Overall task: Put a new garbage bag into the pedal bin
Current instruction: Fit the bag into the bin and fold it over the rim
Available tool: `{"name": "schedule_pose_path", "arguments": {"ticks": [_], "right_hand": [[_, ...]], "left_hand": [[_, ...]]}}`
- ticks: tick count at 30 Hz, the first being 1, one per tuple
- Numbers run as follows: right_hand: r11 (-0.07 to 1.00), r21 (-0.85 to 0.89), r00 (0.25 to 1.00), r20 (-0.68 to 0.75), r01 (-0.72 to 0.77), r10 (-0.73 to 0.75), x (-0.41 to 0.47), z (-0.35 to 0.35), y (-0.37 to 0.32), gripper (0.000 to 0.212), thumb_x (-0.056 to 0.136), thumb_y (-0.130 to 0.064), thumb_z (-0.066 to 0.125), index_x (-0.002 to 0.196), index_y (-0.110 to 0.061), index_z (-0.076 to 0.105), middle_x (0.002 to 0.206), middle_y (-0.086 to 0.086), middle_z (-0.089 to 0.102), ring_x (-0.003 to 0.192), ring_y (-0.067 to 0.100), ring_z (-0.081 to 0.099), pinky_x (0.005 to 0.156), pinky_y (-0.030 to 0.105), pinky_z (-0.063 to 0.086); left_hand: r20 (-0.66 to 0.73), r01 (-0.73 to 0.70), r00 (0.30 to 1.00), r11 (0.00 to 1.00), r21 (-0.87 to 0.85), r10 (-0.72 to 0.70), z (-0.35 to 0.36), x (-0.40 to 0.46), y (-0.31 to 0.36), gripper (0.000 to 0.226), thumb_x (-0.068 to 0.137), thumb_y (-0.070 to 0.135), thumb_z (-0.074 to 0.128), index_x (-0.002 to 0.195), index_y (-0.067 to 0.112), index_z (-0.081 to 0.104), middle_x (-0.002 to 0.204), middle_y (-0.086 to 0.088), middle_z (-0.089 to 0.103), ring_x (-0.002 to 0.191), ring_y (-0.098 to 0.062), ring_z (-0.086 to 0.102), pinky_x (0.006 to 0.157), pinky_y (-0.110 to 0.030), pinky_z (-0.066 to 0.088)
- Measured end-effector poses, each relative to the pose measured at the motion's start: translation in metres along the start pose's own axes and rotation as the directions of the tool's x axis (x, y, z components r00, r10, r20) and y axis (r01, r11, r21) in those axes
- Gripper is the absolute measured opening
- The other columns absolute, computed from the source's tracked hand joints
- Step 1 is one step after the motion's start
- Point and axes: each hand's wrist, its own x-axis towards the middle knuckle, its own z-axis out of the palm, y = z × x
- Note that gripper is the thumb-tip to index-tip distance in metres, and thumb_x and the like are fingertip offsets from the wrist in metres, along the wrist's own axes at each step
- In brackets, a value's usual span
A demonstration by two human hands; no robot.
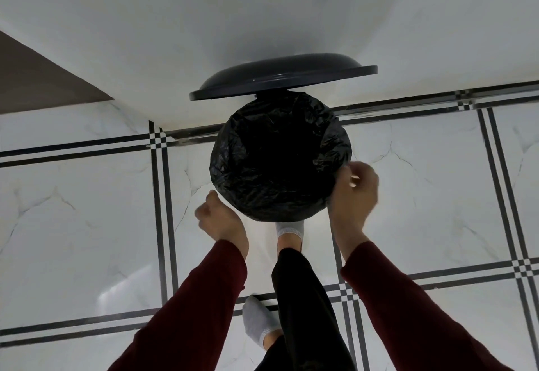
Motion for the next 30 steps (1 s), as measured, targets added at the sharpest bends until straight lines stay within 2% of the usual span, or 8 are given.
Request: {"name": "schedule_pose_path", "arguments": {"ticks": [2,3,6,9,16,22,26,30], "right_hand": [[0.888,-0.129,0.863,0.334,0.441,-0.380,-0.009,0.016,-0.007,0.019,0.091,-0.021,0.059,0.104,-0.025,0.072,0.107,-0.002,0.067,0.102,0.016,0.063,0.090,0.027,0.051],[0.801,-0.196,0.759,0.505,0.566,-0.412,-0.010,0.030,-0.005,0.024,0.093,-0.025,0.058,0.113,-0.022,0.072,0.112,0.001,0.068,0.107,0.019,0.061,0.091,0.028,0.051],[0.589,-0.413,0.570,0.815,0.695,-0.101,-0.011,0.066,-0.008,0.045,0.099,-0.047,0.043,0.131,-0.022,0.063,0.129,0.008,0.066,0.119,0.030,0.059,0.099,0.042,0.051],[0.605,-0.549,0.423,0.834,0.576,0.354,-0.009,0.080,-0.020,0.054,0.106,-0.050,0.031,0.143,-0.017,0.053,0.139,0.015,0.059,0.128,0.033,0.055,0.105,0.039,0.042],[0.553,-0.578,0.348,0.811,0.600,0.470,-0.015,0.083,-0.020,0.054,0.108,-0.048,0.029,0.142,-0.012,0.051,0.140,0.015,0.057,0.130,0.035,0.053,0.107,0.039,0.041],[0.639,-0.525,0.536,0.820,0.562,0.203,0.001,0.096,-0.021,0.049,0.105,-0.048,0.036,0.124,-0.013,0.065,0.122,0.013,0.068,0.114,0.033,0.062,0.098,0.042,0.049],[0.583,-0.553,0.357,0.832,0.596,0.424,-0.007,0.112,-0.023,0.057,0.103,-0.053,0.038,0.147,-0.018,0.052,0.148,0.013,0.054,0.136,0.031,0.049,0.114,0.041,0.036],[0.521,-0.496,0.378,0.868,0.695,0.322,0.003,0.118,-0.029,0.046,0.105,-0.044,0.040,0.133,-0.016,0.063,0.132,0.014,0.065,0.122,0.033,0.059,0.104,0.041,0.046]], "left_hand": [[0.045,-0.355,0.935,0.925,0.137,0.352,0.004,-0.009,0.009,0.024,0.091,0.038,0.056,0.093,0.014,0.056,0.105,-0.008,0.058,0.103,-0.025,0.053,0.093,-0.031,0.043],[0.130,-0.487,0.873,0.844,0.224,0.470,0.007,-0.010,0.012,0.020,0.094,0.034,0.056,0.097,0.014,0.057,0.111,-0.008,0.056,0.111,-0.025,0.048,0.097,-0.024,0.037],[0.352,-0.676,0.736,0.652,0.343,0.577,0.016,-0.005,0.018,0.015,0.099,0.033,0.053,0.107,0.021,0.059,0.121,0.002,0.046,0.114,-0.019,0.035,0.098,-0.027,0.033],[0.405,-0.698,0.716,0.597,0.396,0.568,0.023,0.005,0.022,0.017,0.100,0.034,0.051,0.108,0.023,0.061,0.119,0.005,0.042,0.111,-0.017,0.032,0.096,-0.033,0.033],[0.402,-0.685,0.727,0.551,0.476,0.556,0.019,0.019,0.025,0.023,0.101,0.037,0.050,0.111,0.020,0.063,0.123,-0.001,0.047,0.110,-0.016,0.030,0.095,-0.035,0.033],[0.335,-0.547,0.831,0.760,0.350,0.444,0.022,0.021,0.035,0.022,0.101,0.035,0.051,0.115,0.021,0.059,0.123,0.004,0.042,0.118,-0.019,0.033,0.099,-0.034,0.032],[0.351,-0.512,0.845,0.798,0.318,0.403,0.022,0.023,0.038,0.021,0.101,0.036,0.050,0.116,0.024,0.059,0.125,0.004,0.043,0.122,-0.018,0.034,0.097,-0.033,0.030],[0.348,-0.520,0.843,0.787,0.333,0.410,0.023,0.025,0.038,0.023,0.101,0.038,0.049,0.116,0.024,0.059,0.124,0.004,0.043,0.118,-0.018,0.032,0.100,-0.035,0.031]]}}
